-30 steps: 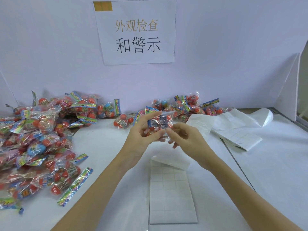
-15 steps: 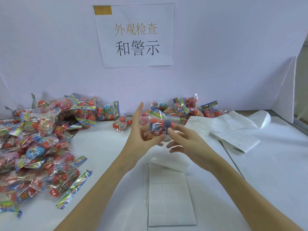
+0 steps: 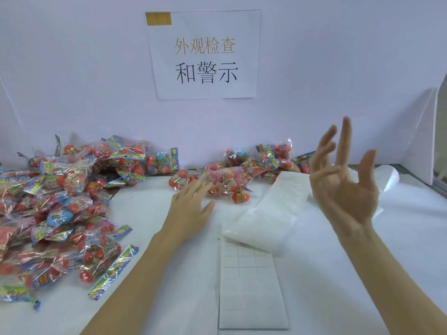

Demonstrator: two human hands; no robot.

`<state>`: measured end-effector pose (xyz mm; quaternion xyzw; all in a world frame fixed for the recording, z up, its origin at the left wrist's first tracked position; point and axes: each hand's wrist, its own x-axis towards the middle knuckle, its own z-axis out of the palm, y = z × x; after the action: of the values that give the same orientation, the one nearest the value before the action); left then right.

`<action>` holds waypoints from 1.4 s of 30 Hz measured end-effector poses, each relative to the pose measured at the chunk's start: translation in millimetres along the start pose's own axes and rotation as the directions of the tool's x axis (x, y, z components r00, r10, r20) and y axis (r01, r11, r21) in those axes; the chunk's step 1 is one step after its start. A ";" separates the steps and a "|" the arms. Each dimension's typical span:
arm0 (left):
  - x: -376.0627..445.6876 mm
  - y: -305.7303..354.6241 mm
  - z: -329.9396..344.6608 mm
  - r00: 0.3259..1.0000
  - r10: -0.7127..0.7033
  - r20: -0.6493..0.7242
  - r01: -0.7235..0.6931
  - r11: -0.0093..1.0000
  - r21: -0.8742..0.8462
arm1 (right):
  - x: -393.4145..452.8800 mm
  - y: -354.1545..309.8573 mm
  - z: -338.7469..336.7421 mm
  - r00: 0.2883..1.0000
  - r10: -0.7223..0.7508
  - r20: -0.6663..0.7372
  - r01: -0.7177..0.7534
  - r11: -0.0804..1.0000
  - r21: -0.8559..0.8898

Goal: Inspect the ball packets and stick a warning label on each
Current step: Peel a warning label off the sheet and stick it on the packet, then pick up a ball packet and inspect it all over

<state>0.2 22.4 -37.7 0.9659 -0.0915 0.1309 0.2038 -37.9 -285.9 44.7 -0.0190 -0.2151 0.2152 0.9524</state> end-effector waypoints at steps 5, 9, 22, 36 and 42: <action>0.6 -1.8 -0.1 1.000 0.009 -0.009 -0.010 0.998 -0.058 | 5.0 13.8 -15.1 0.989 0.127 -0.082 -0.135 0.985 -0.107; 1.3 -0.7 -4.0 0.997 0.032 -0.064 -0.035 0.999 -0.034 | 11.3 18.3 -28.7 0.976 0.091 -0.197 -0.162 0.910 -0.383; -3.3 36.0 -23.9 0.874 0.014 -0.485 -0.181 0.936 -0.301 | 17.0 36.8 -45.6 0.920 -0.173 -0.350 -0.255 0.413 -0.874; -12.3 67.8 -27.2 0.984 -0.158 -0.087 0.005 0.507 -0.862 | 15.9 51.1 -45.7 0.924 -0.283 -0.256 -0.248 0.065 -0.967; -10.2 62.5 -23.8 0.983 -0.181 0.037 0.109 0.403 -0.909 | 18.0 53.1 -43.4 0.906 -0.311 -0.288 -0.259 0.132 -0.957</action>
<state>-28.9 -22.6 3.5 0.7018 -0.0566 0.0750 0.7061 -26.4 -227.7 5.7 -0.6835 -0.0911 -0.0080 0.7242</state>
